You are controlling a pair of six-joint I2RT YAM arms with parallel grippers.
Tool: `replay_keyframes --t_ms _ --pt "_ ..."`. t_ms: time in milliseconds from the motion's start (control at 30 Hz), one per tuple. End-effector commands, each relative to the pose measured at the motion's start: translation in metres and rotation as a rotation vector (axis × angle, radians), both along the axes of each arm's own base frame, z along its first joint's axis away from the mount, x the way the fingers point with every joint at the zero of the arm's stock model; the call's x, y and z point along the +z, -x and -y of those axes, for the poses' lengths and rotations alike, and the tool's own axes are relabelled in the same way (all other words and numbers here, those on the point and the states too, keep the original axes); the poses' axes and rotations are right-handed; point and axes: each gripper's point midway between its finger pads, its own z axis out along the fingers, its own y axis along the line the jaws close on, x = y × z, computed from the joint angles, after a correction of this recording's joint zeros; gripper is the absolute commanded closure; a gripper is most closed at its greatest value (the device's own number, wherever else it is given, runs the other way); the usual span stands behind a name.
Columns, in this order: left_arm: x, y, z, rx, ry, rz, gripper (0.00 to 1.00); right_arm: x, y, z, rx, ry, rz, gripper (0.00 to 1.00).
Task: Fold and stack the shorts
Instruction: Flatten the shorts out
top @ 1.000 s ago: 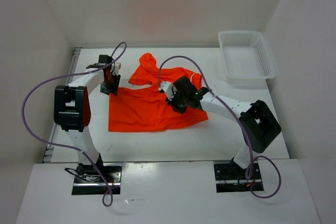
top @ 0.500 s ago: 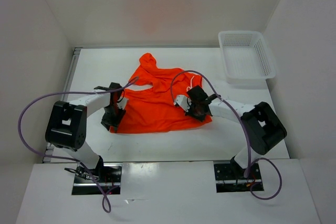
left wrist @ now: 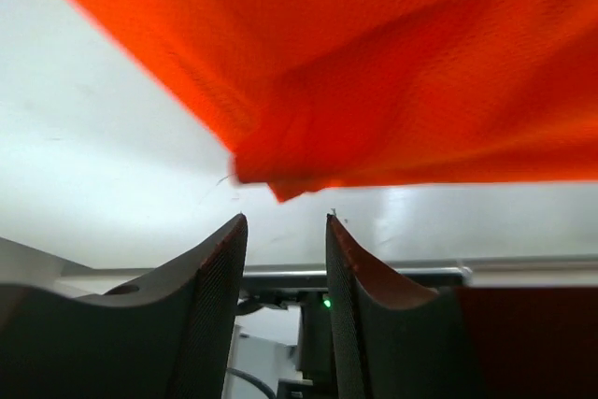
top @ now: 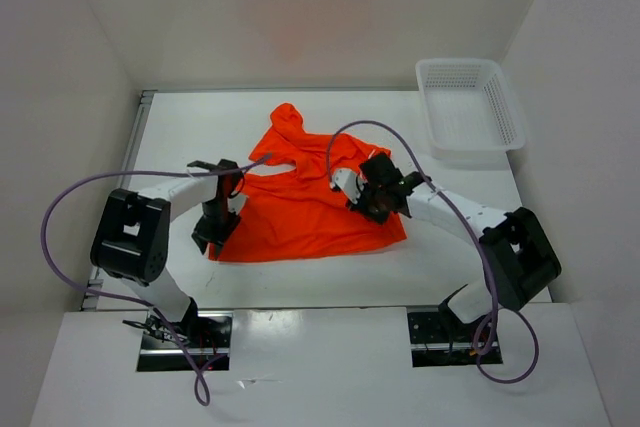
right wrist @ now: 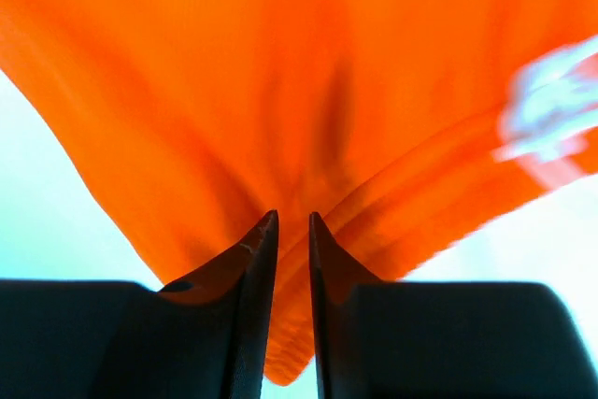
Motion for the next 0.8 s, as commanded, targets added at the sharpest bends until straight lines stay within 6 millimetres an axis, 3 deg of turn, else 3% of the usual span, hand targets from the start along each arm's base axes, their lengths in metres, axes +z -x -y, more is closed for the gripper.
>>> replay_keyframes --t_ms 0,33,67,133,200,233,267,300,333,367,400,433,467,533,567,633,667,767 --pt "0.041 -0.046 0.018 0.064 0.141 0.124 0.53 0.104 -0.054 -0.062 -0.082 -0.322 0.203 0.73" --pt "0.068 -0.092 0.031 0.056 0.196 0.261 0.53 0.109 -0.065 -0.071 -0.102 -0.35 0.212 0.71" --pt "0.079 -0.115 0.035 0.063 0.226 0.322 0.53 0.132 -0.082 -0.081 -0.119 -0.396 0.262 0.71" --pt "0.083 -0.162 0.046 0.055 0.256 0.405 0.53 0.147 -0.109 -0.097 -0.165 -0.451 0.309 0.71" --pt "0.088 -0.219 0.055 0.046 0.272 0.525 0.53 0.151 -0.135 -0.097 -0.227 -0.466 0.357 0.71" --pt "0.088 -0.237 0.055 0.052 0.277 0.559 0.52 0.148 -0.146 -0.097 -0.262 -0.47 0.361 0.71" --pt "0.074 -0.251 0.057 0.052 0.277 0.558 0.52 0.137 -0.165 -0.089 -0.317 -0.443 0.375 0.71" --pt "0.087 -0.278 0.062 0.045 0.294 0.638 0.52 0.137 -0.18 -0.086 -0.352 -0.451 0.407 0.71" --pt "0.087 -0.29 0.064 0.044 0.298 0.657 0.52 0.141 -0.192 -0.082 -0.388 -0.457 0.431 0.71" --pt "0.069 -0.299 0.066 0.046 0.294 0.635 0.5 0.124 -0.207 -0.071 -0.444 -0.439 0.42 0.71" --pt "0.066 -0.308 0.068 0.045 0.296 0.643 0.5 0.121 -0.217 -0.063 -0.485 -0.431 0.432 0.7" --pt "0.074 -0.323 0.073 0.039 0.315 0.675 0.5 0.127 -0.23 -0.058 -0.518 -0.445 0.454 0.7" --pt "0.055 -0.327 0.076 0.039 0.322 0.644 0.49 0.111 -0.242 -0.042 -0.588 -0.425 0.44 0.7" --pt "0.05 -0.337 0.081 0.034 0.344 0.649 0.49 0.111 -0.258 -0.029 -0.636 -0.426 0.462 0.7" --pt "0.044 -0.344 0.084 0.032 0.353 0.647 0.48 0.098 -0.264 -0.018 -0.669 -0.415 0.45 0.7" --pt "0.031 -0.35 0.089 0.029 0.373 0.631 0.48 0.098 -0.274 -0.012 -0.684 -0.416 0.458 0.7" --pt "0.036 -0.356 0.092 0.024 0.388 0.644 0.48 0.092 -0.274 -0.011 -0.691 -0.404 0.455 0.7" --pt "0.024 -0.354 0.093 0.026 0.387 0.622 0.48 0.085 -0.276 -0.005 -0.687 -0.381 0.453 0.7"
